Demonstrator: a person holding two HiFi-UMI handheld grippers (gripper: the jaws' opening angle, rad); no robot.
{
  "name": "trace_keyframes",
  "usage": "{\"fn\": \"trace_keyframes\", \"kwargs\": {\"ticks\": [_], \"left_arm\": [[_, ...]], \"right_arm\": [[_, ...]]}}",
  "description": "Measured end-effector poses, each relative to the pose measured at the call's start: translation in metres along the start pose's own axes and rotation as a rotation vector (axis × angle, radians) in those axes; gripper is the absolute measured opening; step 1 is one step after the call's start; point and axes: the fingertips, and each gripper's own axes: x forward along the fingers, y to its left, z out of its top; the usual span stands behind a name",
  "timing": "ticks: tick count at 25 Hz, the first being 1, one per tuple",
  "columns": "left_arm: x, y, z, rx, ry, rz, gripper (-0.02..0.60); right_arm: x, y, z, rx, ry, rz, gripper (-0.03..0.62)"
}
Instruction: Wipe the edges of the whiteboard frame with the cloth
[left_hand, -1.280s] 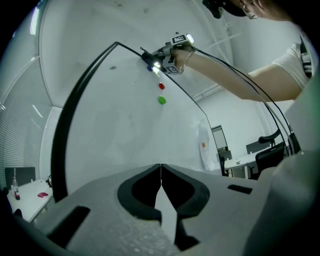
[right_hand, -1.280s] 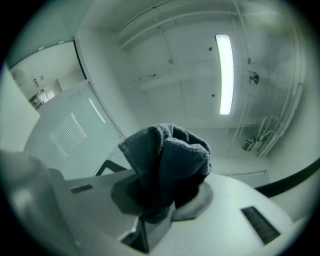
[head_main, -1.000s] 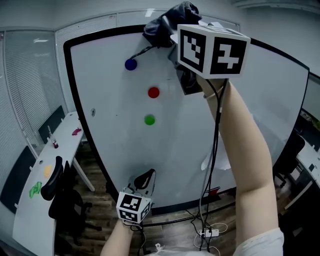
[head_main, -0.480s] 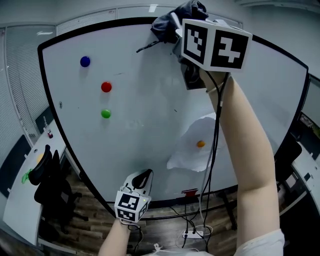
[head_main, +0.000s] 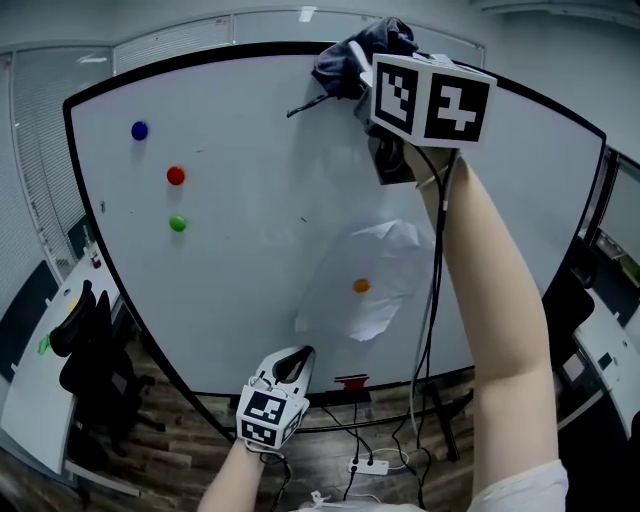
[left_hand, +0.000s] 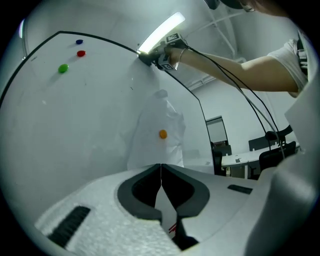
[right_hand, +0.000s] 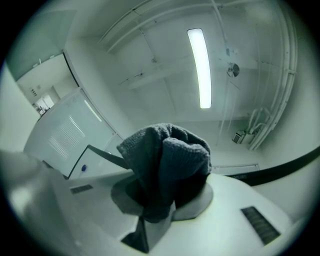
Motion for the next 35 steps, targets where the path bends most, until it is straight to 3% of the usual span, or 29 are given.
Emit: {"fn": "trace_keyframes", "kwargs": {"ticks": [5,9,19,25,35], "left_arm": [[0.014,-0.010,0.005,0.033,-0.007,-0.071,0.018],[0.034,-0.035,0.021,0.037,-0.025,-0.110,0.018],[0.063,-0.048,0.029,0.071,-0.033,-0.136,0.018],[0.107,-0.080,0.035,0.031,-0.052,-0.111,0.018],[0.181,-0.148,0.061,0.082,-0.077,-0.140,0.018]], "right_arm": [[-0.009,-0.016,0.001,-0.061,0.015,-0.056,0.077],[-0.029,-0.052,0.003,-0.035,-0.006,-0.075,0.077],[-0.035,-0.078,0.003,-0.088,-0.032,-0.146,0.077],[-0.051,-0.114,-0.003,-0.090,-0.040,-0.108,0.077],[-0.083,-0.190,-0.010,-0.084,-0.009,-0.063,0.077]]}}
